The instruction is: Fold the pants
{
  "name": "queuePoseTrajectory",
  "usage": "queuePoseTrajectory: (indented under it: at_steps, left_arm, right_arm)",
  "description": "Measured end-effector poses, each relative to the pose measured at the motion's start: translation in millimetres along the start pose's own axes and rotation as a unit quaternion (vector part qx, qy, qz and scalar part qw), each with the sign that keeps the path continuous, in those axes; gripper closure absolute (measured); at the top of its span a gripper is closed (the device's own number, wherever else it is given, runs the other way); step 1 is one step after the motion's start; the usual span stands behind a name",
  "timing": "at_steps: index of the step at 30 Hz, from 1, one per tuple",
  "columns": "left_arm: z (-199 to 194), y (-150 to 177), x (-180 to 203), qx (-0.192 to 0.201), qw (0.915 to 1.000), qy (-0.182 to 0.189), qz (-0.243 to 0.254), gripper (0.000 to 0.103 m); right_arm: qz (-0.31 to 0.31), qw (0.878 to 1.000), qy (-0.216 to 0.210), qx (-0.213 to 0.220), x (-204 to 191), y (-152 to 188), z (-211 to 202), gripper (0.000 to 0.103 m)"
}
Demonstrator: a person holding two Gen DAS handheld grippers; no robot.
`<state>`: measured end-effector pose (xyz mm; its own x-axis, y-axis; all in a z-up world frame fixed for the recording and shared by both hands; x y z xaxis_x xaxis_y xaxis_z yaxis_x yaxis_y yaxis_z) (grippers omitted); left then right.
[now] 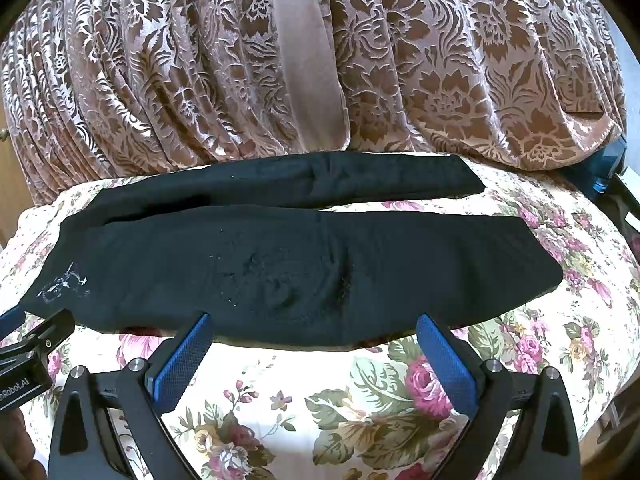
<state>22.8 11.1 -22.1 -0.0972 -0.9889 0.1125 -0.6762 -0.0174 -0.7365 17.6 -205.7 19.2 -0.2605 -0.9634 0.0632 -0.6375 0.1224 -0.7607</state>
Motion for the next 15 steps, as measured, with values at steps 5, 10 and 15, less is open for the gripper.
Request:
queuePoseTrajectory:
  at_steps: [5,10,15]
  left_arm:
    - [0.5,0.4,-0.7,-0.001,1.0000,0.001,0.001,0.002]
    - [2.5,1.0,2.1,-0.005,1.0000,0.000,0.000,0.002]
    - [3.3,1.0,2.5,-0.007,1.0000,-0.001,0.000,0.002]
  right_arm:
    - [0.000,1.000,0.000,-0.003,0.2,-0.2,1.0,0.000]
    - [0.000,1.000,0.000,-0.003,-0.1,-0.1,1.2,0.000]
    - [0.001,1.000,0.000,-0.006,-0.1,0.0,2.1,0.000]
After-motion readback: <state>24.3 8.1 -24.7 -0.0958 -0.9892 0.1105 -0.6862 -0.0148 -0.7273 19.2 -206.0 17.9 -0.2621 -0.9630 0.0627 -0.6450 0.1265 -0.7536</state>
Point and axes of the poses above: each gripper's, at about its wrist camera, not at the fingertips, and z roughly the way its jaws point, x to its right, y to its underside, the point moved 2 cm from there along z, roughly the way its jaws point, and after that the axes turned 8 degrees about y, right-handed, at the moved point
